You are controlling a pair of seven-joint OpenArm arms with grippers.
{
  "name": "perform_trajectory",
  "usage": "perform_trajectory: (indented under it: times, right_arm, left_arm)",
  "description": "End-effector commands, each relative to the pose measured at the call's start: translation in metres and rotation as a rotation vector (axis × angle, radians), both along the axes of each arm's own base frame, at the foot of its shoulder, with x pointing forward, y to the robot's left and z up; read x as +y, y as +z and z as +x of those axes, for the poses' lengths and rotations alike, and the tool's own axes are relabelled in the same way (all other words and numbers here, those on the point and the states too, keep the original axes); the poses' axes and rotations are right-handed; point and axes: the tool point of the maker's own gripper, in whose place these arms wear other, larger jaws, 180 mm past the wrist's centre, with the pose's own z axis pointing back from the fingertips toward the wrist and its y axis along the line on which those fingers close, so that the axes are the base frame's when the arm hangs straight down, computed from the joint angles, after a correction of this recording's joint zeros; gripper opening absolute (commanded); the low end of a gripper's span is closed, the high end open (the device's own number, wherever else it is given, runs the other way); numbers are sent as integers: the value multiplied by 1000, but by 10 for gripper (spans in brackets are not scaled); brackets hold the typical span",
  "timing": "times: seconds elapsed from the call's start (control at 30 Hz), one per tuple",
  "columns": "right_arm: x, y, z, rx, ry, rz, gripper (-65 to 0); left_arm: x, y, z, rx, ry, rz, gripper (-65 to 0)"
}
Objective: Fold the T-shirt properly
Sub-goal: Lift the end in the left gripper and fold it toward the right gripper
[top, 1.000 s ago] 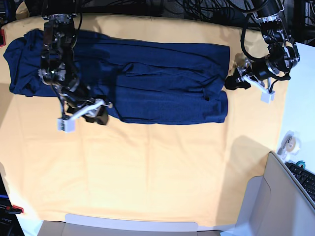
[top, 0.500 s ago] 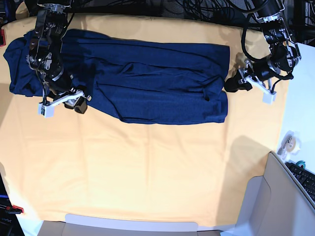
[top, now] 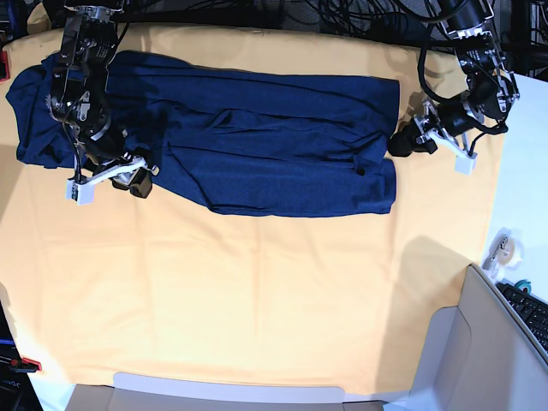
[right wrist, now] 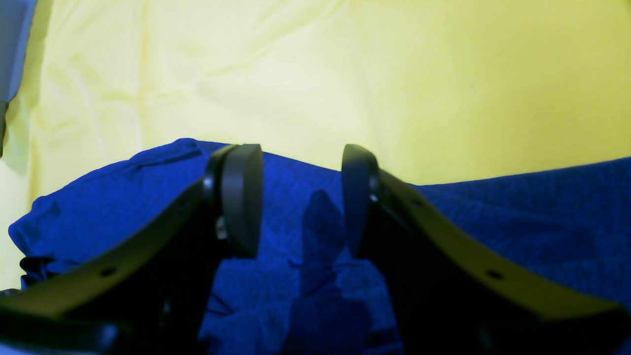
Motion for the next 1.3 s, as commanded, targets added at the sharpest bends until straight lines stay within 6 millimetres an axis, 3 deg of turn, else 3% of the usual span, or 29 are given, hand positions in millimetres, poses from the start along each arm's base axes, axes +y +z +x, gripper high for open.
perform_trajectory:
  times: [0.0, 0.17, 0.4, 0.93, 1.0, 1.13, 1.27]
  right_arm:
    - [-2, 15, 8, -54, 2, -6, -388]
    - [-2, 15, 8, -54, 2, -6, -388]
    - [-2, 15, 7, -53, 3, -6, -388]
    - [-2, 15, 7, -53, 2, -8, -388]
    - [-3, 15, 7, -53, 2, -11, -388]
    - [-3, 15, 7, -55, 1, -10, -388]
    - [-14, 18, 8, -62, -26, -18, -389]
  left_arm:
    - [5, -3, -1, 24, -12, 32, -396]
    - [-15, -4, 7, 9, -70, 37, -395]
    - [-52, -12, 1, 33, -195, 27, -382]
    - [-73, -16, -7, 50, -281, 23, -386]
    - [-76, -15, -8, 11, -322, 35, -441]
    - [-79, -10, -8, -73, -395, 57, -650]
    - [-73, -7, -6, -84, -400, 70, -647]
